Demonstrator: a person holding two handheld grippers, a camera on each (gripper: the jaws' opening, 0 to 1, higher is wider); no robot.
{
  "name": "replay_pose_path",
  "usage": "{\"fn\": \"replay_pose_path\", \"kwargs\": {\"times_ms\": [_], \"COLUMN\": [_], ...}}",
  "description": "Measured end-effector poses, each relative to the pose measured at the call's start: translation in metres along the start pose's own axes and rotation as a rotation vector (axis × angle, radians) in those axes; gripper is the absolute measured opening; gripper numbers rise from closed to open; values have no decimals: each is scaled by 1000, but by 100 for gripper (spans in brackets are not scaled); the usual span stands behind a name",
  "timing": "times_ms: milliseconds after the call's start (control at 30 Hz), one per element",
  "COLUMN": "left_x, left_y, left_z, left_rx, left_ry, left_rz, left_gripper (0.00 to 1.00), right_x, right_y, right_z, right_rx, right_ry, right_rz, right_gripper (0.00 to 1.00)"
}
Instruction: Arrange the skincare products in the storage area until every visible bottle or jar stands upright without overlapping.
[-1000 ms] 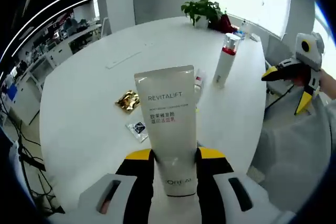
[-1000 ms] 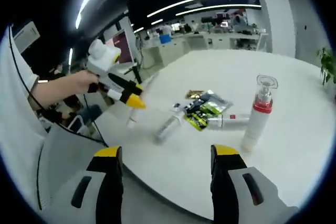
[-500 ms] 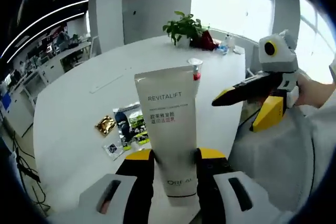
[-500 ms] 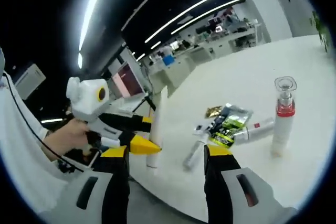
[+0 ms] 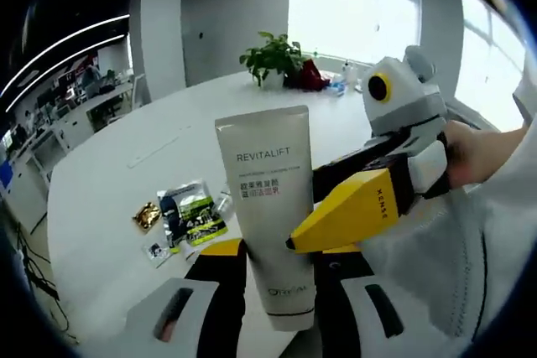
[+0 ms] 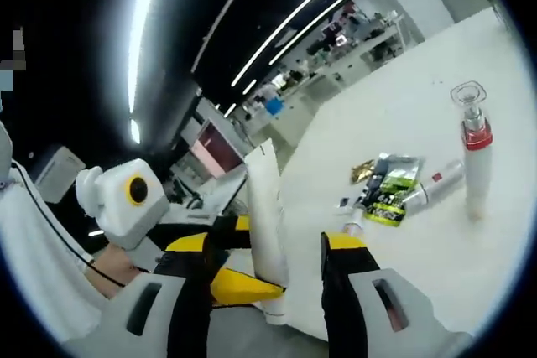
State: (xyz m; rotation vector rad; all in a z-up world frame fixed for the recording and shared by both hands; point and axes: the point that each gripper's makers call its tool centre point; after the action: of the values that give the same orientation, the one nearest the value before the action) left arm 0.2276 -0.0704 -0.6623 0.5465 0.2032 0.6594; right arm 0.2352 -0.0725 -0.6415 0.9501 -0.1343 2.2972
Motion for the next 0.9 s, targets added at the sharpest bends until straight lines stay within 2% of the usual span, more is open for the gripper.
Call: {"fn": "replay_pose_path", "kwargs": {"times_ms": [267, 400, 533, 733, 833, 867, 900], "left_x": [-2, -3, -5, -8, -10, -11, -14], "left_y": [3, 5, 5, 5, 3, 3, 1], "left_z": [1, 1, 2, 3, 4, 4, 5], "left_rx": [-5, -4, -4, 0, 1, 2, 1], "left_ry": [-44, -53, -60, -96, -129, -152, -230], "left_rz": [37, 47, 42, 30, 17, 10, -16], "left_gripper": [32, 33, 33, 33, 34, 34, 35], "right_x": [-2, 2, 3, 3, 0, 1, 0], "right_y": [-3, -6, -4, -4, -2, -2, 0], "right_z": [-4, -9, -10, -10, -9, -9, -10], "right_rx": [-4, 12, 3, -2, -5, -3, 4], "right_ry": [-22, 2, 19, 73, 138, 130, 134], "right_rz": [-43, -54, -56, -64, -64, -64, -66], "right_gripper": [43, 37, 19, 17, 15, 15, 14]}}
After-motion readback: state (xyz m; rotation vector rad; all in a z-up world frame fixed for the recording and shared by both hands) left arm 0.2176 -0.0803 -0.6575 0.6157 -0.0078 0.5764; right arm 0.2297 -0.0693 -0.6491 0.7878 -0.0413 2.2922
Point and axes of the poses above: the point that each gripper's makers call its tool centre point, and the gripper's own axes: y roughly backward along the fingers, x roughly to its left, z roughly out of its top, and after that the axes turned 3 degrees about -x, right-handed
